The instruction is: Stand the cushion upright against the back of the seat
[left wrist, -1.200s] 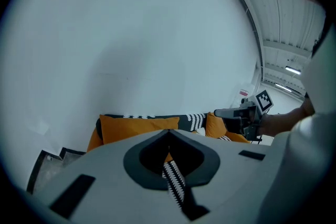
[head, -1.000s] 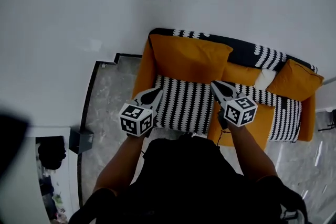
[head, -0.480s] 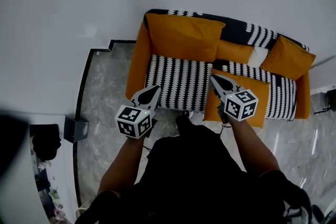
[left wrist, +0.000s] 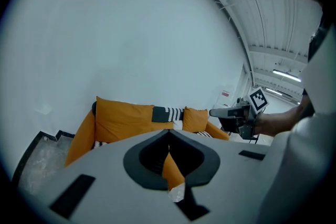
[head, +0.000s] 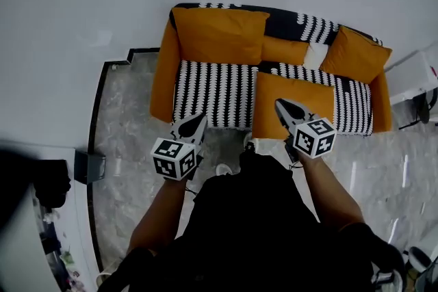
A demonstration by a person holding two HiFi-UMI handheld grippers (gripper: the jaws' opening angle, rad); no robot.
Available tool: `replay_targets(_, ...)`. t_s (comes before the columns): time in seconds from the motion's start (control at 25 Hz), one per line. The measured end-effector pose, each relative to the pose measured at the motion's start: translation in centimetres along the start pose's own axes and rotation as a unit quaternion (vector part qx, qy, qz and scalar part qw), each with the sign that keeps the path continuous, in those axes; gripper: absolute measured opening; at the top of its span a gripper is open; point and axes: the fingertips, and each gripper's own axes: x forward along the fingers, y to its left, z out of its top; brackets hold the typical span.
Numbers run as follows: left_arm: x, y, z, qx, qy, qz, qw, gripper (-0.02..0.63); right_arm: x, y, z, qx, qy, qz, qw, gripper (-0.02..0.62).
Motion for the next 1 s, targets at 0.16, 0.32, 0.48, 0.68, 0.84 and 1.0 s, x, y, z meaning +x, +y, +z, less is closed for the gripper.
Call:
replay_targets(0.16, 0.3, -2.3, -0.5, 0.007, 0.000, -0.010, 0.9999, 0.017, -2.6, -0.8, -0.2, -0.001, -0.009, -0.010, 1.000, 0.041)
replay_targets(0.32, 1.1, -4.6, -1.2, 0.016, 0.003, -0.017, 0.9997, 0.017, -5.4, -2.2, -0.7, 0.002, -0.020, -0.021, 1.000, 0.041)
replay_targets(0.48, 2.2, -7.6, -1.7, 0.021, 0.004, -0.014, 0.9997, 0.017, -9.2, -4.6, -1.5, -0.003, -0.022, -0.030, 0.999, 0.041)
replay_targets(0.68, 4.6, -12.1, -3.2, 0.019, 0.010, 0.004, 0.9998, 0.017, -15.5, -9.4, -2.7, -0.003, -0.027, -0.041, 0.999, 0.041)
replay_targets(0.84, 7.8, -18.0, -4.7, 0.009, 0.020, 0.003, 0.9998, 0.017, -21.3, -14.1, -4.6, 0.007, -0.031, -0.050, 0.998, 0.041)
replay_targets(1.0, 10.5, -24.5, -6.1, 0.015, 0.021, -0.005, 0.9997, 0.017, -26.9, -18.7, -8.2, 0.020, -0.021, -0.061, 0.998, 0.041)
